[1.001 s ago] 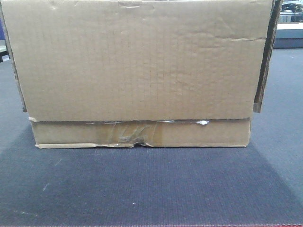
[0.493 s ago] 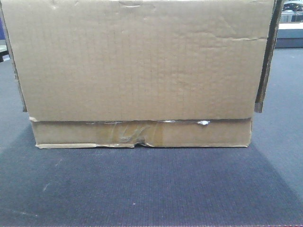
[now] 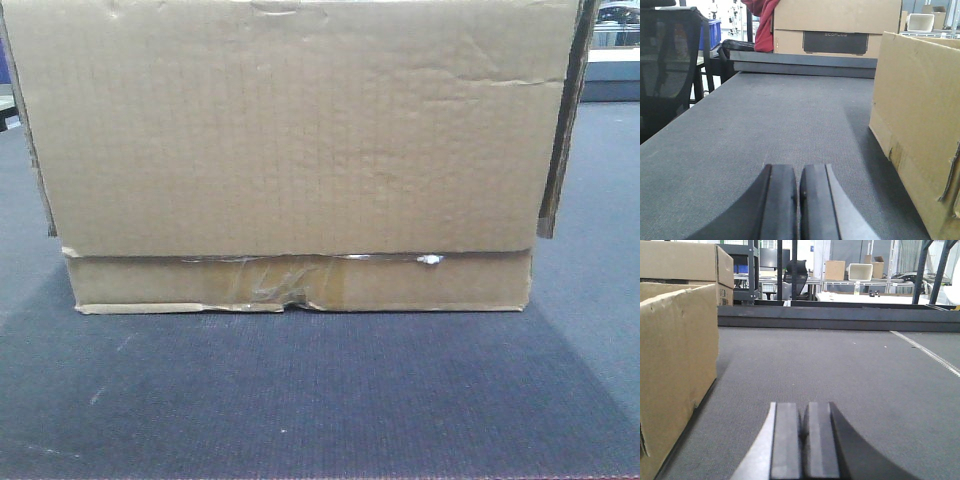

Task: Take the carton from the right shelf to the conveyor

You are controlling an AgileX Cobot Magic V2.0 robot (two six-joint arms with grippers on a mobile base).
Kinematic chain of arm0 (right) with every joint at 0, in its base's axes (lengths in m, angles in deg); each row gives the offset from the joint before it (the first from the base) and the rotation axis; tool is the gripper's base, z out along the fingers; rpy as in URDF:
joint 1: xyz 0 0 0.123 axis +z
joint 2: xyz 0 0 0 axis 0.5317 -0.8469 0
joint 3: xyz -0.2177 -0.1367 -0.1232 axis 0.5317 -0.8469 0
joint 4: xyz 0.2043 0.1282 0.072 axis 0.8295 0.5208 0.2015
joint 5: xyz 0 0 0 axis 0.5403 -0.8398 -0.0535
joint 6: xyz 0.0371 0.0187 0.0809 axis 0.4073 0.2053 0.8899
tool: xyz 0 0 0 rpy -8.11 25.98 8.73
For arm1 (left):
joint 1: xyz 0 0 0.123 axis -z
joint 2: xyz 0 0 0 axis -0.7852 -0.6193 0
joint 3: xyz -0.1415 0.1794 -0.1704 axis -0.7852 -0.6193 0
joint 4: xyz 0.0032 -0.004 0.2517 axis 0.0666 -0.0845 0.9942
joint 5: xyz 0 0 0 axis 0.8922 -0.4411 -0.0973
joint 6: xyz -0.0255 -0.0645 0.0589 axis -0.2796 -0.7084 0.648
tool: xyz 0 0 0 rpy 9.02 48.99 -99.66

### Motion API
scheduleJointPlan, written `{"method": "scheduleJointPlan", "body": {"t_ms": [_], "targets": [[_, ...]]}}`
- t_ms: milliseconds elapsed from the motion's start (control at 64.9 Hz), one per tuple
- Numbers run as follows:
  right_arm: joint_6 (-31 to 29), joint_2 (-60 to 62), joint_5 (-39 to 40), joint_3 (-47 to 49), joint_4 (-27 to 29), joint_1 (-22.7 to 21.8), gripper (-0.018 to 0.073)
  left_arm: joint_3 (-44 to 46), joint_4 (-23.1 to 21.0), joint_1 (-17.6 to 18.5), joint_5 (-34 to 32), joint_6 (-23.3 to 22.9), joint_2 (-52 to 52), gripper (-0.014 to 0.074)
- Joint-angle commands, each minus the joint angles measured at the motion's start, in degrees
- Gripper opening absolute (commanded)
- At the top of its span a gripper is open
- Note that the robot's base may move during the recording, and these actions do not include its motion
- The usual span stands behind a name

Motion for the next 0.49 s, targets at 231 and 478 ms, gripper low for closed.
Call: {"method": "scheduleJointPlan", "body": {"t_ms": [231,478], "targets": [[-0.38,0.47,1.80,0.00,0.03,-0.39,-0.0069,0.11,0.12,0.24,-1.01,-0.26,0.32,0.0020],[-0.38,0.47,1.80,0.00,0.03,-0.39,-0.0069,0.11,0.12,0.24,-1.01,-0.26,0.32,0.0020]]}}
